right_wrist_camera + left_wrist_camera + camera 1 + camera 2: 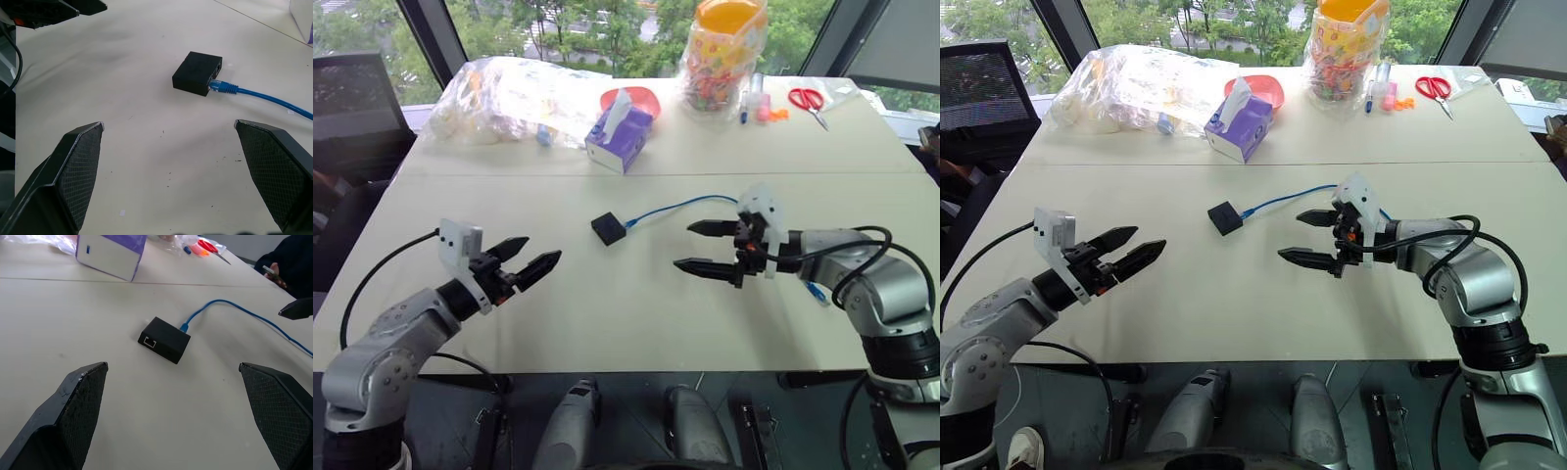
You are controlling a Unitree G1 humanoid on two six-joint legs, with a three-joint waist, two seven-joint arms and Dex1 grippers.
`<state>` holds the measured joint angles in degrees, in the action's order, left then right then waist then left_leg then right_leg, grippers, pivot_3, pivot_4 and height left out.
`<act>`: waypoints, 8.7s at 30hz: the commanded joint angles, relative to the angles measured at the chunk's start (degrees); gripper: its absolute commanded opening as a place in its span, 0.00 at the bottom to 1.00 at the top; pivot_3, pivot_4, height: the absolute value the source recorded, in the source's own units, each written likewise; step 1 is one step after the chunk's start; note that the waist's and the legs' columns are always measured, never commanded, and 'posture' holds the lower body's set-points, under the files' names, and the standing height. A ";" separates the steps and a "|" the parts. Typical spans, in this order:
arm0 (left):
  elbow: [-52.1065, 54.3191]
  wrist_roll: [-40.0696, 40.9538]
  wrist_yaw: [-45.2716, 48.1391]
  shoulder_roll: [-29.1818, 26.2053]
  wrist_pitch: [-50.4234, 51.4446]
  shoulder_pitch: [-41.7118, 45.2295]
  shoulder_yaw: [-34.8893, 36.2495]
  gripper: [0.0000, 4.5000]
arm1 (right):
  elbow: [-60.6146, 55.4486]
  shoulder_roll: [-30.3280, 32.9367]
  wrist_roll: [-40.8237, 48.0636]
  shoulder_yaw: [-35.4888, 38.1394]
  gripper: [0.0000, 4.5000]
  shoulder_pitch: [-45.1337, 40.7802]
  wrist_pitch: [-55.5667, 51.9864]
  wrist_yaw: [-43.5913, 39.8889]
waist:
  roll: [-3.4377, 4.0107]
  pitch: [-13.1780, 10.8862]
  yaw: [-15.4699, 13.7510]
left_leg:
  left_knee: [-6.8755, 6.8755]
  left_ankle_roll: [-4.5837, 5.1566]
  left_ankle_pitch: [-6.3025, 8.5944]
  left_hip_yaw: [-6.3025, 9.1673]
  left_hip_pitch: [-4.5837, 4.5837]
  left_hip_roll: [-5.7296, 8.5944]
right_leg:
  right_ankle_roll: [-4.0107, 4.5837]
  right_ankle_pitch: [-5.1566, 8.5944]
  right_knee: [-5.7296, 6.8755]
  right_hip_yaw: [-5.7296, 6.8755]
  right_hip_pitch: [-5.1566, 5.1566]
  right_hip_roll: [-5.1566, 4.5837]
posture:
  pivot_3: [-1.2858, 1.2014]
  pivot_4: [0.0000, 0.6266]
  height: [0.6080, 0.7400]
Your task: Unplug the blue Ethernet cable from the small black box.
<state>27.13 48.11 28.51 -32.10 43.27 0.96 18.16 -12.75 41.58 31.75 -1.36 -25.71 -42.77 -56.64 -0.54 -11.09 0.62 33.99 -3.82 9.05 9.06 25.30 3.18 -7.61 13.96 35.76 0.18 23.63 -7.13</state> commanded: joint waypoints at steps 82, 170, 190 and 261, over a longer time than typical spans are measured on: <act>6.30 -1.39 -8.31 4.38 -3.81 1.07 0.12 1.00 | 78.01 -27.43 -56.18 -23.03 0.02 -46.96 74.21 13.41 | 0.02 -0.02 3.21 | -0.95 -0.82 -0.56 0.01 -0.91 -0.27 | 0.49 0.17 1.36 -0.46 0.40 0.48 | 0.52 0.24 0.91; -15.07 6.31 31.75 -12.27 6.90 27.13 -4.74 0.11 | 17.44 -16.55 -2.23 -11.52 0.59 -29.29 -3.82 -15.69 | -0.16 -0.11 1.93 | -0.94 -0.81 -0.54 -0.79 -0.83 -0.50 | 0.41 0.20 1.21 -0.93 0.67 0.47 | 0.52 0.24 0.91; -13.56 6.36 31.64 -12.27 6.79 26.16 -5.36 0.11 | 16.89 -15.87 -1.62 -12.31 0.09 -29.29 -4.83 -16.71 | -0.16 -0.11 1.92 | -0.94 -0.81 -0.54 -0.82 -0.83 -0.51 | 0.41 0.20 1.21 -0.95 0.68 0.47 | 0.52 0.24 0.91; -60.98 -39.66 6.59 18.61 -53.73 34.32 -20.16 0.11 | 29.68 -15.33 -19.61 3.99 0.98 -18.53 8.10 17.10 | -0.33 -0.19 1.92 | -0.94 -0.74 -0.52 -1.11 -0.80 -0.65 | -0.11 -0.38 0.59 -1.13 0.49 0.67 | 0.52 0.24 0.91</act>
<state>-32.51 9.07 35.41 -13.58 -7.57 34.21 -2.63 23.48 26.03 10.26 1.10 -44.49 -31.92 -40.44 -0.87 -11.28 2.54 33.07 -4.55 8.53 7.95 24.50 2.53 -7.73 13.57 36.35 -0.96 24.12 -6.47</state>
